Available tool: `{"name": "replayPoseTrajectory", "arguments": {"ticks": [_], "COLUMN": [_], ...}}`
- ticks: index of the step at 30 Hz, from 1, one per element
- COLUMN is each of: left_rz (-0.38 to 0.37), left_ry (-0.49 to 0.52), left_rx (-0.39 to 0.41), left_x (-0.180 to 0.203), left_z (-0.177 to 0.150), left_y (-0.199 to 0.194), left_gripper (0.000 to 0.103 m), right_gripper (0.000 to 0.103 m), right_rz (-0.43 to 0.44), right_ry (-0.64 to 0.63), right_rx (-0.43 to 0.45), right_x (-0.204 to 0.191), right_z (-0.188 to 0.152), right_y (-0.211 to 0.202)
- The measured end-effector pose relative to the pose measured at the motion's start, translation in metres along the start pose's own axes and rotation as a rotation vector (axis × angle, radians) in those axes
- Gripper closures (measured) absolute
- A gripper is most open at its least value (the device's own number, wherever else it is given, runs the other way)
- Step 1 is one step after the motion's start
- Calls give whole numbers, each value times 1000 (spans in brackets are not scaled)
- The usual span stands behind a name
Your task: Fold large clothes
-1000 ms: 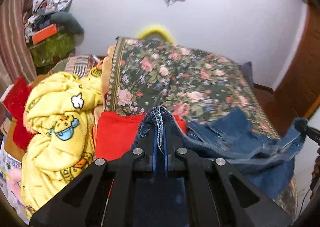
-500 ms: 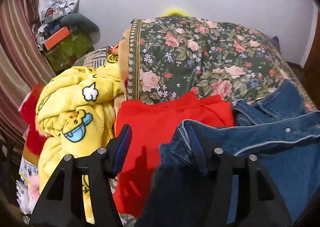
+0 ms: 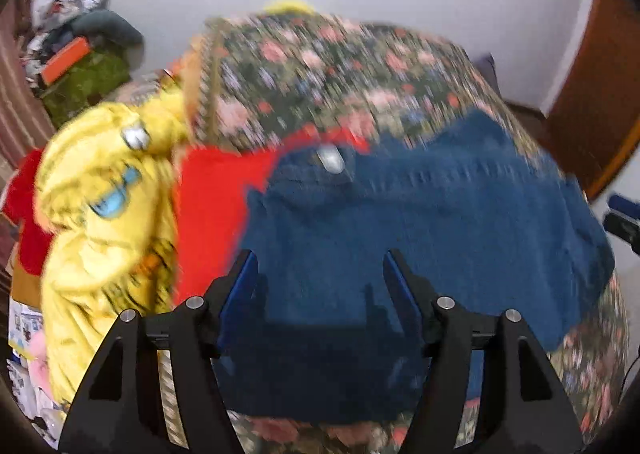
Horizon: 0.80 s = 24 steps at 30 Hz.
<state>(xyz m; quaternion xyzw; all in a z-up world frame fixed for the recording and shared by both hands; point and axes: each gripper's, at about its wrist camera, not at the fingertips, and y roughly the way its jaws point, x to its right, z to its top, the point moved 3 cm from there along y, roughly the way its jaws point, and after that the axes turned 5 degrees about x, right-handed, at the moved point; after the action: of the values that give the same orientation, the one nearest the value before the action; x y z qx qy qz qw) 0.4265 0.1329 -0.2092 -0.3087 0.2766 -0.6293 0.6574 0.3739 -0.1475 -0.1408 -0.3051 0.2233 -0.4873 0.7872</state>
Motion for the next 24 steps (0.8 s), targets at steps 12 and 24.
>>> {"name": "replayPoseTrajectory", "arguments": {"ticks": [12,24], "left_rz": [11,104], "left_ry": [103,56], "left_rx": [-42,9], "left_x": [47,3], "left_z": [-56,-68], "left_y": [27,14], "left_gripper": [28,27], "right_gripper": [32,23], "right_rz": [-2,-181], "right_ry": [-65,40], "right_rx": [-147,-116], "right_x": [-43,36], "right_z": [-50,-69], "right_y": [41,10]}}
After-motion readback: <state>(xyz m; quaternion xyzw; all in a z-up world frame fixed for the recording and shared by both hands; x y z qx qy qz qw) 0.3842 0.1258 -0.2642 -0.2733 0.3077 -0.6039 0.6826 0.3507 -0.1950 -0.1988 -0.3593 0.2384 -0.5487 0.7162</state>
